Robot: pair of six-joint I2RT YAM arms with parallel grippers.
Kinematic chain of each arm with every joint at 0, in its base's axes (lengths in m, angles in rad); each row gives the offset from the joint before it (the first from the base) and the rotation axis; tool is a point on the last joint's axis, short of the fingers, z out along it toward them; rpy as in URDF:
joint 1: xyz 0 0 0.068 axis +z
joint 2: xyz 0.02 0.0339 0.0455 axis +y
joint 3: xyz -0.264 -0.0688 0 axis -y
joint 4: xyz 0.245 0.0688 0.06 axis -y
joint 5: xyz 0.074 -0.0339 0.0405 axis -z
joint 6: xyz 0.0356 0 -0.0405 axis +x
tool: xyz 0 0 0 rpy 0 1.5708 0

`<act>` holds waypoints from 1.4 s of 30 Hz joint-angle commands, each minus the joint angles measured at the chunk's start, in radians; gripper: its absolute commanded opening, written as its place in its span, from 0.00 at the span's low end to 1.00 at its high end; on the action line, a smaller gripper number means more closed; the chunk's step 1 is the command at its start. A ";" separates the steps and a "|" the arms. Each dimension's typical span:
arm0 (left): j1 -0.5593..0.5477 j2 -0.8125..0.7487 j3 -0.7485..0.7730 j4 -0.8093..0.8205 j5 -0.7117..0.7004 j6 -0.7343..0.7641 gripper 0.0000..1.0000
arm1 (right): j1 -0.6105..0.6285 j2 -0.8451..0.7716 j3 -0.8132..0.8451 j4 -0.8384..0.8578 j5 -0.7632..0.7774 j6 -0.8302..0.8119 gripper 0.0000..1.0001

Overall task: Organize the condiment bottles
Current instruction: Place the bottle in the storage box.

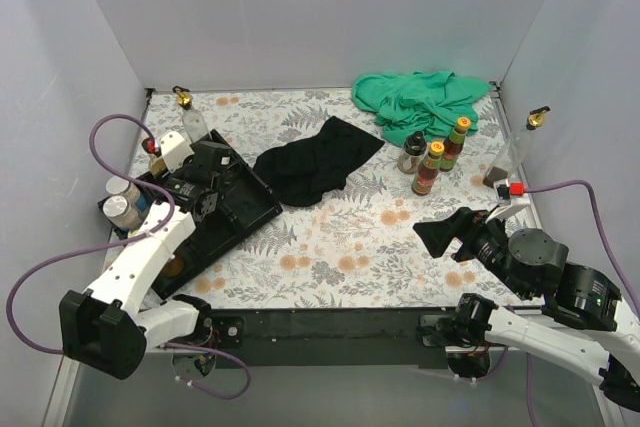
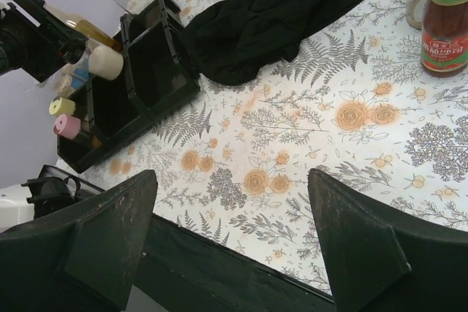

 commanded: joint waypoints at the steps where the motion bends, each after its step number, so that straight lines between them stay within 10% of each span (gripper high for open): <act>1: 0.010 0.026 -0.026 0.089 -0.068 -0.019 0.00 | 0.003 0.000 0.035 0.011 0.002 -0.001 0.92; 22: 0.019 0.067 0.122 -0.192 -0.148 -0.114 0.00 | 0.003 0.027 0.054 -0.014 0.045 -0.036 0.92; 42: 0.021 -0.034 -0.206 0.242 0.014 0.006 0.00 | 0.003 0.032 0.066 -0.012 0.029 -0.037 0.92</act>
